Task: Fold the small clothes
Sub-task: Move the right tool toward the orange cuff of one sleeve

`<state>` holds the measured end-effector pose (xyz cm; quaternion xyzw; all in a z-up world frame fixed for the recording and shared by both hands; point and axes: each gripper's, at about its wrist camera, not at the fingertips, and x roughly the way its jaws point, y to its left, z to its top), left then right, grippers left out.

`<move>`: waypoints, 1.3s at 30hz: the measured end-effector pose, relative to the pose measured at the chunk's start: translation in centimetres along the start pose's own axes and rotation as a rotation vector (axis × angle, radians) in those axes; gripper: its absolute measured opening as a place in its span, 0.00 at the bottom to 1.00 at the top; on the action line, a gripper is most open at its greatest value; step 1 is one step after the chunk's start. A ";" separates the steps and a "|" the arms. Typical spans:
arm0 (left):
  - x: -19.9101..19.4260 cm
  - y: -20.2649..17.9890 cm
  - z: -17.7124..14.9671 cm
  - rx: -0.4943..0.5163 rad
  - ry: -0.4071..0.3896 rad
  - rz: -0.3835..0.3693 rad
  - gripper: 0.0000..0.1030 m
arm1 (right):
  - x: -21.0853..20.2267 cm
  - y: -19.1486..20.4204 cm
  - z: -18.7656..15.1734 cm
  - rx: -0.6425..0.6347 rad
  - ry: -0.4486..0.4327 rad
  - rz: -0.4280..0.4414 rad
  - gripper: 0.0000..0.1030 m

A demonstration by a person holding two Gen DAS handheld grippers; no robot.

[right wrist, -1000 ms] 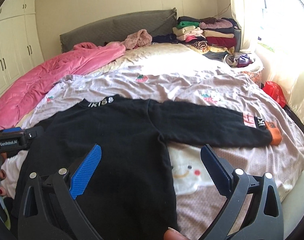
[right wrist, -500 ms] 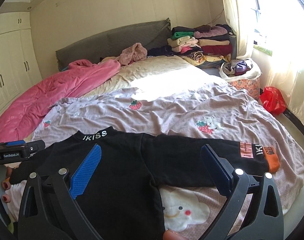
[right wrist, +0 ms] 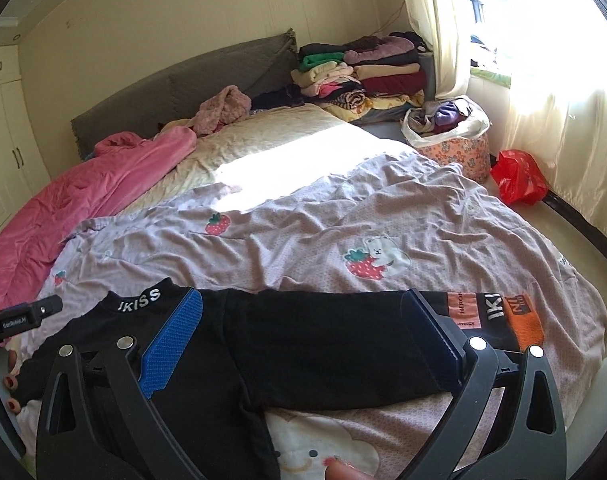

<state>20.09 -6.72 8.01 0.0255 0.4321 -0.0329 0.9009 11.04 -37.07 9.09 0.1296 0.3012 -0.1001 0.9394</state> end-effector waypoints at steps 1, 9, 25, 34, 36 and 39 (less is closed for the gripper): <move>0.7 -0.4 -0.3 0.014 0.009 -0.002 0.92 | 0.2 -0.5 -0.1 0.005 0.002 -0.010 0.96; 5.1 -1.8 -2.7 0.062 0.061 -0.027 0.92 | 2.2 -4.6 -2.2 0.066 0.070 -0.103 0.96; 8.4 -2.8 -5.8 0.119 0.115 -0.083 0.92 | 3.0 -12.3 -7.8 0.201 0.162 -0.263 0.96; 9.4 -3.6 -7.4 0.163 0.140 -0.104 0.92 | 5.0 -15.6 -8.4 0.289 0.191 -0.285 0.96; 9.3 -3.6 -7.4 0.163 0.138 -0.107 0.92 | 5.9 -16.7 -8.3 0.344 0.206 -0.267 0.96; 9.3 -3.2 -7.3 0.157 0.134 -0.111 0.92 | 7.1 -18.1 -8.0 0.405 0.208 -0.271 0.96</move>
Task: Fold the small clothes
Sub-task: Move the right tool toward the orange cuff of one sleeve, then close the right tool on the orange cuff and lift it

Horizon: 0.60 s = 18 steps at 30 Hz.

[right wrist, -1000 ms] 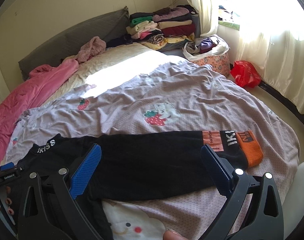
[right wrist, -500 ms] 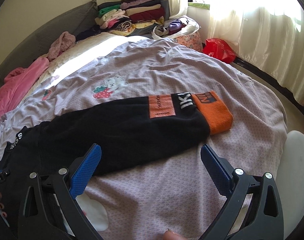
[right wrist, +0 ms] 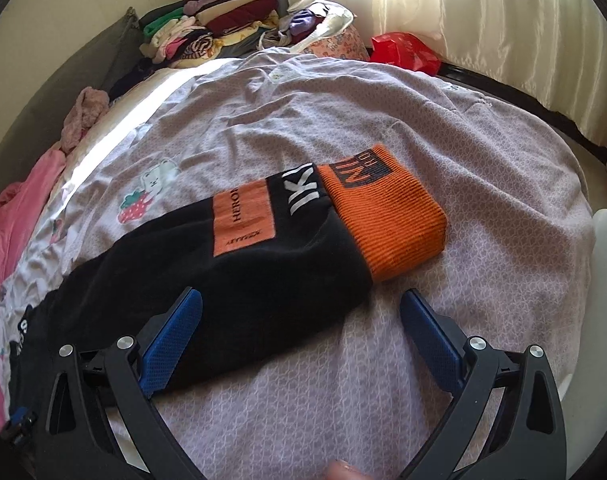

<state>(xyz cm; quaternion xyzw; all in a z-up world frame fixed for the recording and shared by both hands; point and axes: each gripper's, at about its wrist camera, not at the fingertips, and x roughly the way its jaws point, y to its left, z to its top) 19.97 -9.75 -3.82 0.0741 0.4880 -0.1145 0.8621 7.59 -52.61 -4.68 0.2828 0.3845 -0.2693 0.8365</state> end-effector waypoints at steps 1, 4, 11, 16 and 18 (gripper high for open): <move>0.0 0.1 0.0 -0.003 -0.002 0.002 0.92 | 0.4 -0.2 0.4 0.013 -0.005 -0.007 0.96; 0.0 0.5 0.2 -0.004 -0.008 0.012 0.92 | 1.5 -1.0 1.6 0.068 -0.007 0.027 0.96; -0.8 1.9 0.7 -0.033 -0.035 0.028 0.92 | 1.5 -1.6 3.1 0.101 -0.023 0.095 0.58; -2.0 3.4 1.2 -0.075 -0.064 0.029 0.92 | 0.1 -2.3 3.0 0.108 -0.070 0.161 0.22; -2.4 3.8 1.3 -0.090 -0.072 0.027 0.92 | -0.9 -2.1 2.9 0.091 -0.104 0.194 0.19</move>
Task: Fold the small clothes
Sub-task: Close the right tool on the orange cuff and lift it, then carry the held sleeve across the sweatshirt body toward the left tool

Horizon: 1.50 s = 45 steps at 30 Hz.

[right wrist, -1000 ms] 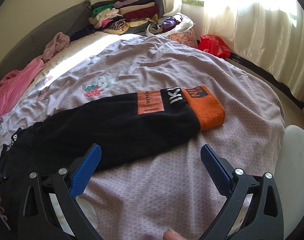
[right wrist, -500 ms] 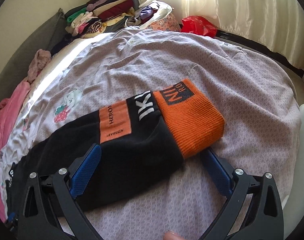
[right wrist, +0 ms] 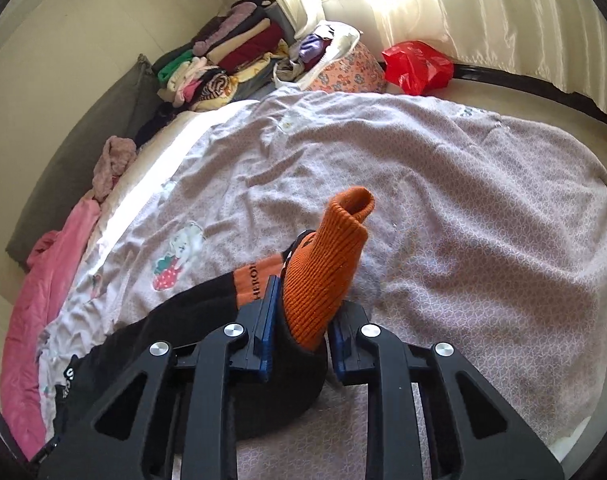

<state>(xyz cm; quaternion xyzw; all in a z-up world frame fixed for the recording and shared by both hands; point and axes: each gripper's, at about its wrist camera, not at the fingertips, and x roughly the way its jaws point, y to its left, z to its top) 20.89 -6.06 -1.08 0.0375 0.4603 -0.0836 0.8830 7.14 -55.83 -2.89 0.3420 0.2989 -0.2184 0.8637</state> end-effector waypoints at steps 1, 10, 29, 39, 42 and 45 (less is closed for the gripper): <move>-0.2 0.3 0.1 -0.009 -0.004 -0.003 0.92 | -0.6 0.4 0.0 -0.007 -0.015 0.012 0.19; -1.1 1.6 0.5 -0.043 -0.014 -0.015 0.92 | -3.5 6.4 -0.9 -0.110 -0.033 0.151 0.14; -2.4 4.1 0.4 -0.101 -0.011 -0.068 0.92 | -4.0 26.0 -11.3 -0.436 0.159 0.449 0.12; -2.1 5.9 0.1 -0.189 -0.011 -0.186 0.92 | -2.0 31.2 -16.8 -0.516 0.246 0.459 0.16; -1.9 6.0 0.0 -0.207 -0.008 -0.222 0.92 | -1.5 31.5 -17.6 -0.513 0.268 0.457 0.22; -1.6 5.9 0.0 -0.218 -0.007 -0.246 0.92 | -1.2 31.1 -17.6 -0.495 0.285 0.468 0.33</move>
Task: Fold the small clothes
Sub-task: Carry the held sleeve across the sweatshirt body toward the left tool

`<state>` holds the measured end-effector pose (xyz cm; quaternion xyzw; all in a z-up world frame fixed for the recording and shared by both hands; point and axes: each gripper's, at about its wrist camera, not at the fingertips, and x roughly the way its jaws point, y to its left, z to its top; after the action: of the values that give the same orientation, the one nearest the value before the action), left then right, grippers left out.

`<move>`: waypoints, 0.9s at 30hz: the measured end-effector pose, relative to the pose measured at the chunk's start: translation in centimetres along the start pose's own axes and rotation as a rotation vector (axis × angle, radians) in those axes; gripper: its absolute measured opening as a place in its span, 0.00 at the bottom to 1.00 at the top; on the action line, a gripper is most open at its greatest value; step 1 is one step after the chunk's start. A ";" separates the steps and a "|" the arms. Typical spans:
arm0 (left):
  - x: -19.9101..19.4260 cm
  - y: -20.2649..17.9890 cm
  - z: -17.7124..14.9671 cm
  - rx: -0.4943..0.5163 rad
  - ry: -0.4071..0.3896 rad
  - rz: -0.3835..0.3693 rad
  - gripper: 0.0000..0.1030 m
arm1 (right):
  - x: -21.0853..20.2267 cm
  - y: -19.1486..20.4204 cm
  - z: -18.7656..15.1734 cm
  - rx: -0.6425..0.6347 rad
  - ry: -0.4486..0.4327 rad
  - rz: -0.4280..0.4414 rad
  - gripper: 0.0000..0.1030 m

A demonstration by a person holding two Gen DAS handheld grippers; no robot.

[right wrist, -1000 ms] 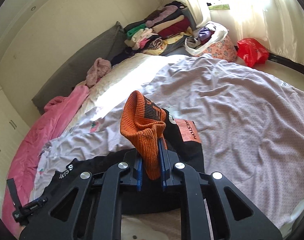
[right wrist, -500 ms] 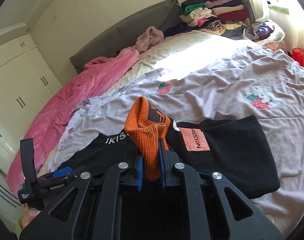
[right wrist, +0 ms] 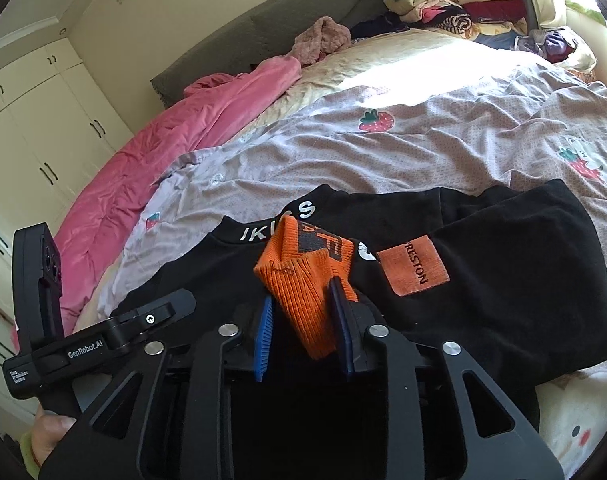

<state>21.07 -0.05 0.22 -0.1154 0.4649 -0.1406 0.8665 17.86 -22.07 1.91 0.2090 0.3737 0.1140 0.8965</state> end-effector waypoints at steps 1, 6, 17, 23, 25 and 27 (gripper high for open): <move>0.1 0.0 0.0 -0.003 0.003 -0.008 0.92 | -0.1 0.0 -0.1 0.000 -0.001 0.002 0.34; 0.4 0.0 -0.2 -0.016 0.006 -0.042 0.92 | -1.3 -0.2 -0.1 -0.008 -0.029 0.005 0.47; 1.9 -2.6 -1.6 -0.014 0.060 -0.194 0.90 | -4.9 -3.6 -1.1 0.006 -0.093 -0.130 0.54; 3.8 -4.6 -2.7 0.009 0.117 -0.238 0.58 | -7.3 -4.9 -1.5 -0.014 -0.135 -0.182 0.54; 4.3 -5.2 -3.1 0.019 0.129 -0.242 0.55 | -7.8 -5.2 -1.6 -0.018 -0.145 -0.191 0.54; 4.8 -5.8 -3.4 0.031 0.140 -0.240 0.55 | -8.2 -5.5 -1.7 -0.018 -0.153 -0.204 0.54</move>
<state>19.94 -7.40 -3.41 -0.1466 0.5048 -0.2583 0.8105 11.26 -29.46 3.40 0.1697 0.3226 0.0094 0.9311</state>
